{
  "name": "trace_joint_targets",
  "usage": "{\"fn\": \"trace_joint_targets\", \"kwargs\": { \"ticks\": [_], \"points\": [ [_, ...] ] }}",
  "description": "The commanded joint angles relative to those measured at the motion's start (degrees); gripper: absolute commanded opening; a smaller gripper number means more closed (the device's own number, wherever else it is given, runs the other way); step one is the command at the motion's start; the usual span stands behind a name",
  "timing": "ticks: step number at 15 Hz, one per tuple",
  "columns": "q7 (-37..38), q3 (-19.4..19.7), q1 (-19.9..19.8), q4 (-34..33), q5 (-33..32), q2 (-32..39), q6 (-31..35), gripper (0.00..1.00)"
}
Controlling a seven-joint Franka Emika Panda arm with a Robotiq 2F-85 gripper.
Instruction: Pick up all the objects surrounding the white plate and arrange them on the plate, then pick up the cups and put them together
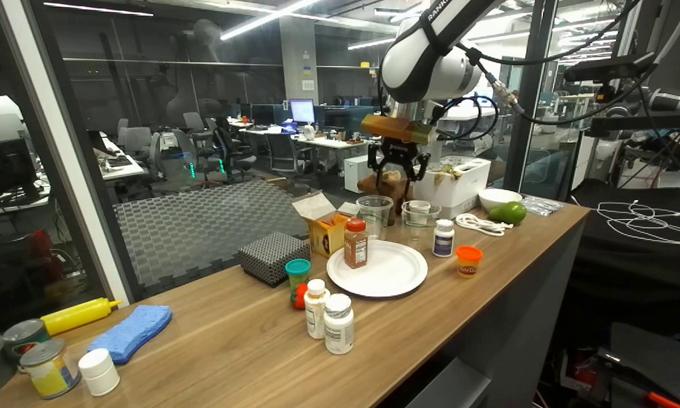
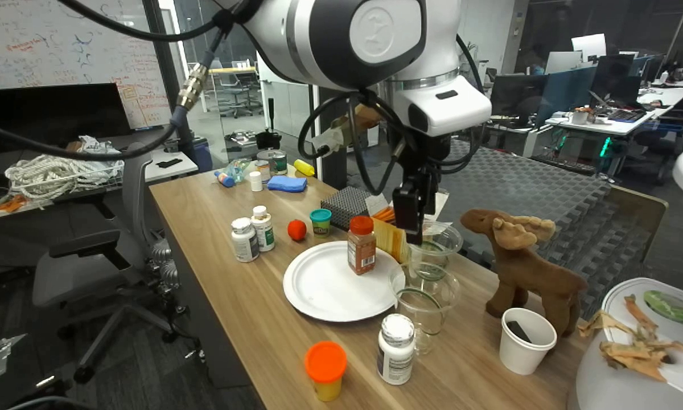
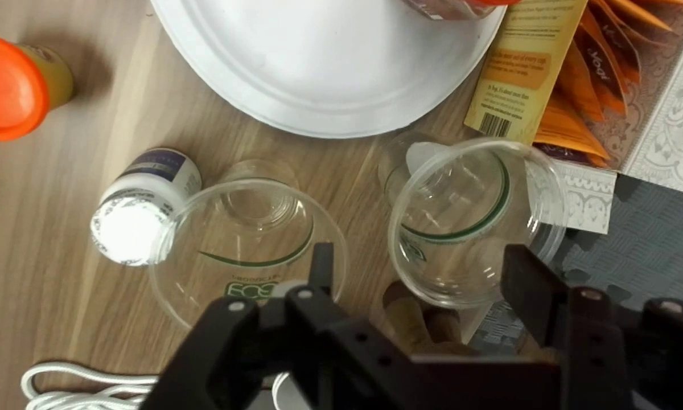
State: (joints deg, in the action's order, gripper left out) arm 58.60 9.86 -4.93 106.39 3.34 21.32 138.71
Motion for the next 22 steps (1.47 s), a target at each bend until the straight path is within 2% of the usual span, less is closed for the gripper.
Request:
{"fn": "trace_joint_targets", "kwargs": {
  "ticks": [1,6,10,15,18,22],
  "points": [
    [2.10,2.54,1.26,1.12,-3.10,-2.21,0.30,1.00],
    [3.51,4.52,0.80,4.43,-5.47,-5.07,-0.08,1.00],
    [-0.05,4.05,0.51,10.07,-7.18,-10.02,-1.98,1.00],
    [-0.10,3.60,0.21,16.55,-11.18,-15.62,-4.38,1.00],
    [-3.00,2.34,-0.78,18.89,-7.85,-16.69,-2.68,1.00],
    [-2.74,1.87,-0.91,18.38,-6.25,-14.67,-0.42,1.00]
  ]
}}
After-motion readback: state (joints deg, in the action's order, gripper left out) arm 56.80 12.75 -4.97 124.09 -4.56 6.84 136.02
